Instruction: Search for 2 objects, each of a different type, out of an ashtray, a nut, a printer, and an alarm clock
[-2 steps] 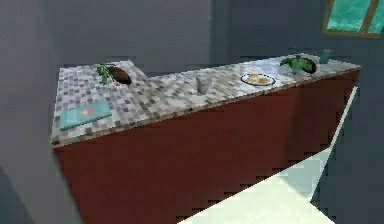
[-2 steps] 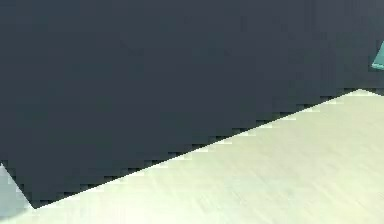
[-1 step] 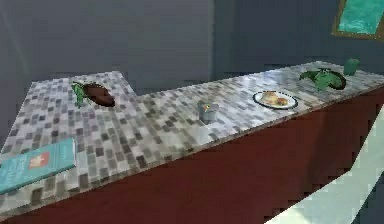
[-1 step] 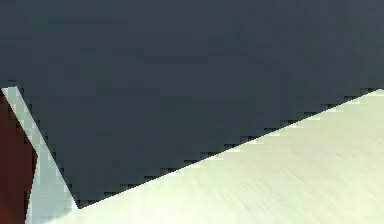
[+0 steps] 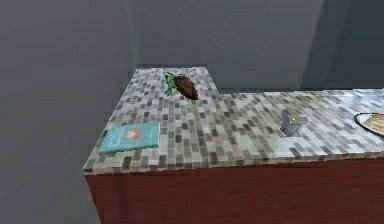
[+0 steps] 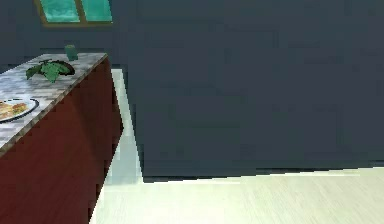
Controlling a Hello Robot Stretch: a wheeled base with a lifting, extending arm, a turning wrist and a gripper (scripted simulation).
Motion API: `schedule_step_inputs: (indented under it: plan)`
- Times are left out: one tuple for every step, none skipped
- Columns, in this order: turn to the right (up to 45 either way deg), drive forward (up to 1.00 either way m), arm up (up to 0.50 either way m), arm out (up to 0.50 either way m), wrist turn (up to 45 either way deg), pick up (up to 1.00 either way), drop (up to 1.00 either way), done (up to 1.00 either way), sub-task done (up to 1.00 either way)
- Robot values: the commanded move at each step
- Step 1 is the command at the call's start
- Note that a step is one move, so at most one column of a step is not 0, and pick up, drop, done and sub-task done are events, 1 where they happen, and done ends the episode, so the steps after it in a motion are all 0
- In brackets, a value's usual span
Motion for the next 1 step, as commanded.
schedule_step_inputs:
  plan:
    - [0.0, 0.00, 0.00, 0.00, 0.0, 0.00, 0.00, 1.00, 0.00]
